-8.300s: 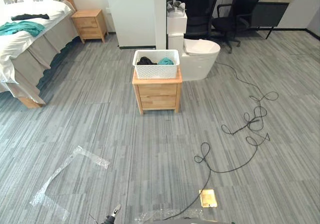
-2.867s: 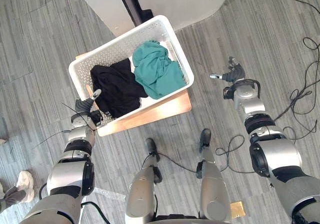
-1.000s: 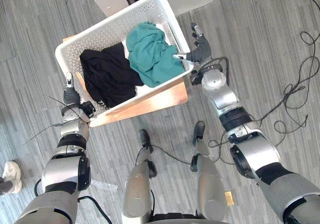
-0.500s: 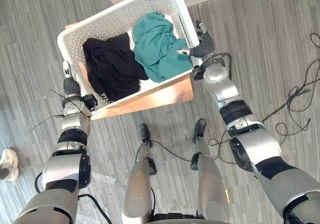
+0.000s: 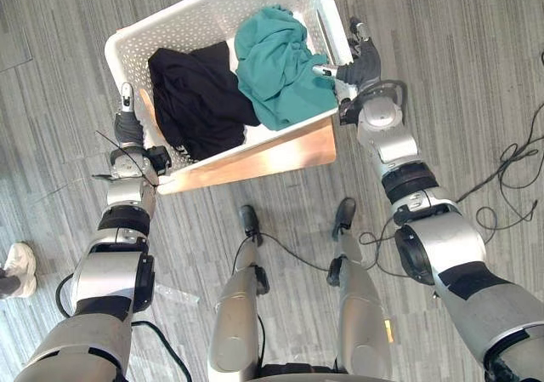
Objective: Pick up the laundry basket with both hands and put the clothes into the washing machine.
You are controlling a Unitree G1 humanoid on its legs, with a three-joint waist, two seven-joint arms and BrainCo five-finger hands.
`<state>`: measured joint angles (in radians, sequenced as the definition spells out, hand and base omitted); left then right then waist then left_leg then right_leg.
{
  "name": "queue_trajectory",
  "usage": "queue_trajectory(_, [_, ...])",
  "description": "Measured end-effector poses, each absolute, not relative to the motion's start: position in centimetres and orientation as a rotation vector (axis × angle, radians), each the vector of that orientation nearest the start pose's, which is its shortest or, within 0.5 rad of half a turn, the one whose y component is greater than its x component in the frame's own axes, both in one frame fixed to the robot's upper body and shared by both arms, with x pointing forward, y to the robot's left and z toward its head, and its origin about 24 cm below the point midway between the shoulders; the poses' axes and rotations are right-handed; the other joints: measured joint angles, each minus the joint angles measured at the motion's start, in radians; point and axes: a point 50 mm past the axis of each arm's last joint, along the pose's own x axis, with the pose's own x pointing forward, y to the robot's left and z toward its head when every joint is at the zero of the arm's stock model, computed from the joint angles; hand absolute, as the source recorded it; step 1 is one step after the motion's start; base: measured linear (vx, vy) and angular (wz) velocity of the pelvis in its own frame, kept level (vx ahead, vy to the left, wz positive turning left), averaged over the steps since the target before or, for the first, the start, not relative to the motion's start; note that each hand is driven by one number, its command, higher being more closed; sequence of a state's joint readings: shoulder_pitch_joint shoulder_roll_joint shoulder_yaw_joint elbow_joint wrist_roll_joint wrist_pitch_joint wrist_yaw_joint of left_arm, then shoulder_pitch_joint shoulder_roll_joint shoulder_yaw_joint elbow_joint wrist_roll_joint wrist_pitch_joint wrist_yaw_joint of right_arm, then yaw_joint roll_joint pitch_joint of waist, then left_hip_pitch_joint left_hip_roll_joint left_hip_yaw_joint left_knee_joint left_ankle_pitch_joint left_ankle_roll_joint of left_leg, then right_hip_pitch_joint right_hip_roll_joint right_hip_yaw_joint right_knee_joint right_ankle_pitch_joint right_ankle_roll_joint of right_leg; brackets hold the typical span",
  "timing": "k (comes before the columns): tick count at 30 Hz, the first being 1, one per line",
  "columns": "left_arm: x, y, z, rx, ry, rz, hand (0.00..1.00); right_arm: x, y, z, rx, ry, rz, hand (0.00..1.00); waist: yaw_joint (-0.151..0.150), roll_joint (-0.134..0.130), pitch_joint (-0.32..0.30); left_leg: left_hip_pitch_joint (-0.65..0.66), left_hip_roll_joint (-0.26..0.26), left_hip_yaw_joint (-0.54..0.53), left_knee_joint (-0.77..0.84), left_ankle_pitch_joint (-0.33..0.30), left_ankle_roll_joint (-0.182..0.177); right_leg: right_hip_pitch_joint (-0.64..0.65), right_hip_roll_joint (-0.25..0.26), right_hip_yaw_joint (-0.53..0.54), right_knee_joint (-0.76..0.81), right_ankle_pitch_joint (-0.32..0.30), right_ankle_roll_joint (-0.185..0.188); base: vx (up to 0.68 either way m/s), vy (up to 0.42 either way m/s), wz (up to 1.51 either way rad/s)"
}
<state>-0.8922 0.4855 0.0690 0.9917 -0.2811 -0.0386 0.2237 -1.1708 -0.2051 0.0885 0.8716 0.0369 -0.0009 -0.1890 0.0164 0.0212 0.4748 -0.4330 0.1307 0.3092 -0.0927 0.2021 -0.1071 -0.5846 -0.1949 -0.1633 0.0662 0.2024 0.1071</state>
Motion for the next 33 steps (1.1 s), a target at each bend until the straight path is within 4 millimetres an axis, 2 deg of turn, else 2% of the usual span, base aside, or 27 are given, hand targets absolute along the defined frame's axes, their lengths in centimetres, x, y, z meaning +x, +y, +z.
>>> queue_trajectory(3, [38.8,27.3,14.1,0.142,0.049,0.434,1.0,41.9,-11.9,23.0,-0.247,-0.26,-0.026,1.0,-0.001,0.0,0.0,0.03,-0.005,0.011,0.0,0.0,0.0,0.021,-0.003,0.011,0.001,0.0,0.0,0.0,0.0,-0.08])
queue_trajectory(6, [39.1,25.8,13.1,0.159,0.096,0.398,1.0,42.0,-12.9,21.2,-0.233,-0.196,-0.054,1.0,-0.005,0.001,0.0,0.067,-0.011,0.02,0.0,0.0,0.0,0.054,-0.008,0.02,-0.002,0.0,0.0,0.01,0.001,-0.08])
queue_trajectory(12, [39.3,24.3,11.8,0.154,0.153,0.356,1.0,42.0,-14.3,18.9,-0.249,-0.108,-0.084,1.0,-0.02,0.004,-0.001,0.105,-0.008,0.025,-0.001,-0.001,0.0,0.093,-0.003,0.026,-0.016,0.003,0.002,-0.02,-0.022,-0.05])
queue_trajectory(17, [39.3,23.6,10.9,0.174,0.199,0.301,1.0,41.8,-15.1,17.4,-0.281,-0.06,-0.097,1.0,-0.033,0.004,-0.001,0.136,-0.005,0.041,-0.001,-0.001,0.0,0.123,0.003,0.036,-0.037,0.016,-0.003,-0.03,-0.026,-0.09])
queue_trajectory(22, [38.9,22.9,9.4,0.255,0.252,0.237,1.0,41.3,-16.9,14.8,-0.303,0.027,-0.097,1.0,-0.043,0.008,-0.003,0.186,0.003,0.049,-0.001,-0.004,-0.004,0.176,0.012,0.037,-0.05,0.018,-0.005,-0.01,-0.039,-0.06])
queue_trajectory(26, [38.3,22.8,7.7,0.326,0.309,0.167,1.0,40.2,-18.2,11.4,-0.347,0.132,-0.065,1.0,-0.06,0.015,-0.008,0.24,0.017,0.049,-0.001,-0.011,-0.013,0.232,0.022,0.031,-0.054,0.015,-0.009,0.0,-0.044,-0.05])
queue_trajectory(29, [38.2,22.4,7.4,0.372,0.318,0.125,1.0,39.2,-19.3,9.2,-0.352,0.191,-0.058,1.0,-0.061,0.024,-0.014,0.265,0.027,0.048,-0.001,-0.016,-0.02,0.261,0.036,0.027,-0.055,0.009,-0.015,0.0,-0.047,0.0])
queue_trajectory(31, [37.8,22.2,6.8,0.385,0.321,0.092,1.0,38.0,-19.8,7.4,-0.354,0.225,-0.039,1.0,-0.068,0.037,-0.027,0.282,0.035,0.037,-0.001,-0.017,-0.021,0.292,0.043,0.016,-0.067,0.006,-0.015,-0.01,-0.047,0.11])
queue_trajectory(33, [37.1,22.0,6.2,0.398,0.305,0.062,1.0,36.9,-20.3,6.7,-0.361,0.217,-0.03,1.0,-0.071,0.052,-0.037,0.297,0.042,0.034,-0.001,-0.02,-0.024,0.314,0.05,0.003,-0.076,0.004,-0.017,0.0,-0.019,0.04])
